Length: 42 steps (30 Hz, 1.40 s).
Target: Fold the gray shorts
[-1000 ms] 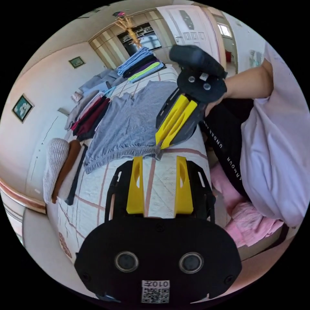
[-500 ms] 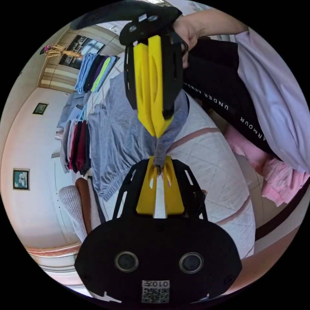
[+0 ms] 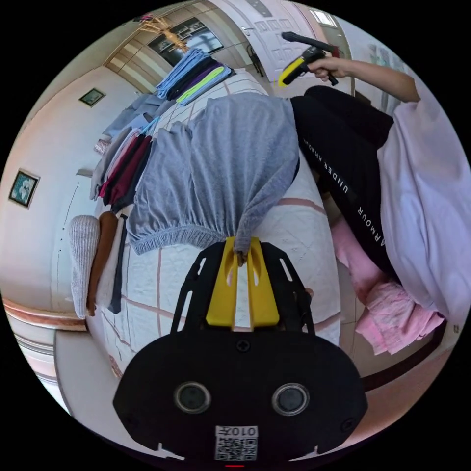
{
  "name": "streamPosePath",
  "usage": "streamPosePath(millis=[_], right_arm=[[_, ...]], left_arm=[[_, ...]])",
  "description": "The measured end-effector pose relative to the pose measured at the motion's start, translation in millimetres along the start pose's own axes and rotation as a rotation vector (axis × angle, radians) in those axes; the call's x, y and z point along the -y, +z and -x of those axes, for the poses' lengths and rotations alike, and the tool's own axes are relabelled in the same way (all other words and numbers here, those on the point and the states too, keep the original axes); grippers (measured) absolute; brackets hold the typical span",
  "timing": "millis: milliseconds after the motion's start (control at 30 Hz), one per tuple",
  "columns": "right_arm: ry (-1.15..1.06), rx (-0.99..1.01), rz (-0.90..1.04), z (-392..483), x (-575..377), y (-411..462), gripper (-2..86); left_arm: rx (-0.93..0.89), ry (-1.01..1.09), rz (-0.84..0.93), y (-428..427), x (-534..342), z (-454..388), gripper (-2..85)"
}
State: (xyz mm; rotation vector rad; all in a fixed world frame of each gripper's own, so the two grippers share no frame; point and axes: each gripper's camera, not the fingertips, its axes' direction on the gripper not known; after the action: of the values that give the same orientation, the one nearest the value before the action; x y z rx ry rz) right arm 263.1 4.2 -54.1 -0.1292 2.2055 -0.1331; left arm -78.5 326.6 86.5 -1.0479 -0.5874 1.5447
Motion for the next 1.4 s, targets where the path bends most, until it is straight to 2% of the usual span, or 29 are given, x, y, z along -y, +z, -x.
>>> streamPosePath(millis=[133, 300, 467, 567, 833, 1067, 1200, 1333, 1400], right_arm=[[0.122, 0.122, 0.104, -46.1, 9.3, 11.5, 10.4], [0.34, 0.374, 0.199, -98.7, 35.1, 45.7, 11.2], [0.368, 0.537, 0.37, -106.6, 53.5, 84.0, 10.8], [0.397, 0.635, 0.315, -118.7, 51.6, 76.2, 6.4], [0.319, 0.545, 0.133, -143.4, 26.3, -35.2, 4.0], [0.256, 0.463, 0.274, -130.6, -3.2, -40.1, 4.0], [0.222, 0.394, 0.261, -119.8, -9.8, -63.4, 4.0], [0.21, 0.433, 0.3, -120.1, -17.3, -54.9, 4.1], [0.15, 0.336, 0.296, -110.8, -21.0, -64.4, 4.9]], left_arm=[[-0.01, 0.003, 0.011, 0.2, 2.9, 6.3, 2.4], [0.0, 0.009, 0.05, 7.9, 6.1, 5.9, 2.2], [-0.007, -0.019, 0.031, 8.7, -1.2, 13.3, 2.0], [-0.01, -0.023, 0.019, 8.1, -4.9, 19.0, 2.0], [-0.004, 0.018, 0.029, -4.4, -15.1, 29.5, 2.3], [-0.036, 0.012, 0.092, 25.5, -32.9, 20.6, 3.2], [-0.022, -0.005, 0.072, 24.1, -40.9, 29.8, 4.0], [-0.141, -0.052, 0.069, 46.8, -59.8, 52.2, 6.4], [-0.244, -0.08, 0.045, 50.7, -66.7, 63.4, 8.4]])
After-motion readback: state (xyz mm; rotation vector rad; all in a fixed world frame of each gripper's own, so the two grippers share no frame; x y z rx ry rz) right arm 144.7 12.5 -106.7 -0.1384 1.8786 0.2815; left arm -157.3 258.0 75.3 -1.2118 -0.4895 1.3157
